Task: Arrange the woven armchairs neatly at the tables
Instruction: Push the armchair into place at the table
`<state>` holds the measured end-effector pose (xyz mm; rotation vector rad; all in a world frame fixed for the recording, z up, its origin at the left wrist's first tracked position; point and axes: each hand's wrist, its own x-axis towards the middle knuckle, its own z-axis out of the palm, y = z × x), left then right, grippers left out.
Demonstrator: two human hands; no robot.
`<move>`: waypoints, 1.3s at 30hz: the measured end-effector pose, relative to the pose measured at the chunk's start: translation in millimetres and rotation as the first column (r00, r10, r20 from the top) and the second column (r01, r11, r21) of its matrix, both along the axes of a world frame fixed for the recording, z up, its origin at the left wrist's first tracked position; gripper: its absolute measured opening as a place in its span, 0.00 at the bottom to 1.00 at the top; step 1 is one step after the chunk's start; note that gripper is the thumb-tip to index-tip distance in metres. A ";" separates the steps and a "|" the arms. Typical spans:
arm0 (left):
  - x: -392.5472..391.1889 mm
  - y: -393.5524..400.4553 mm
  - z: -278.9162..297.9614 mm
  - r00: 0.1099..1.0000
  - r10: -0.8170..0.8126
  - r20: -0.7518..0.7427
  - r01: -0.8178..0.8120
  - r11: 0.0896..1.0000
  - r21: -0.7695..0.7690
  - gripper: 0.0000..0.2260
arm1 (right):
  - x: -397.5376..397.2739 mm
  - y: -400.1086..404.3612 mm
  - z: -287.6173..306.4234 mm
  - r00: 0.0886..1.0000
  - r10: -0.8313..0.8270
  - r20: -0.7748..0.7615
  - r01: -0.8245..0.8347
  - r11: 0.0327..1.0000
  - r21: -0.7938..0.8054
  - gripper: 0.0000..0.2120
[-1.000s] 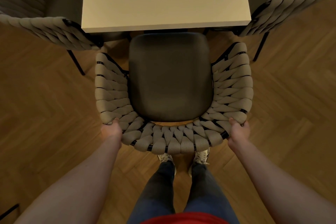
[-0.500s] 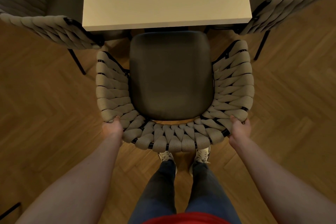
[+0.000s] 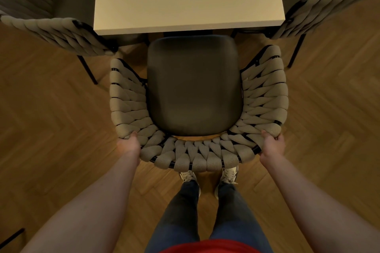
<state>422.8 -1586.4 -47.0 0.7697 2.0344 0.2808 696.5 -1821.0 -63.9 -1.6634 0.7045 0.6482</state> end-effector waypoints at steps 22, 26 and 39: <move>-3.0 1.6 4.0 0.999 0.013 -0.046 -0.013 1.000 0.013 0.22 | -9.7 0.9 3.9 1.000 0.023 -0.012 -0.023 0.999 -0.025 0.20; -0.3 1.9 4.9 0.999 0.032 -0.043 -0.031 0.999 0.018 0.21 | -8.6 1.5 3.6 0.999 0.031 -0.018 -0.032 0.999 -0.030 0.18; -8.0 2.8 9.8 1.000 -0.024 0.018 0.025 0.999 -0.035 0.22 | -13.9 9.7 5.8 0.996 0.081 0.035 -0.074 0.983 -0.166 0.25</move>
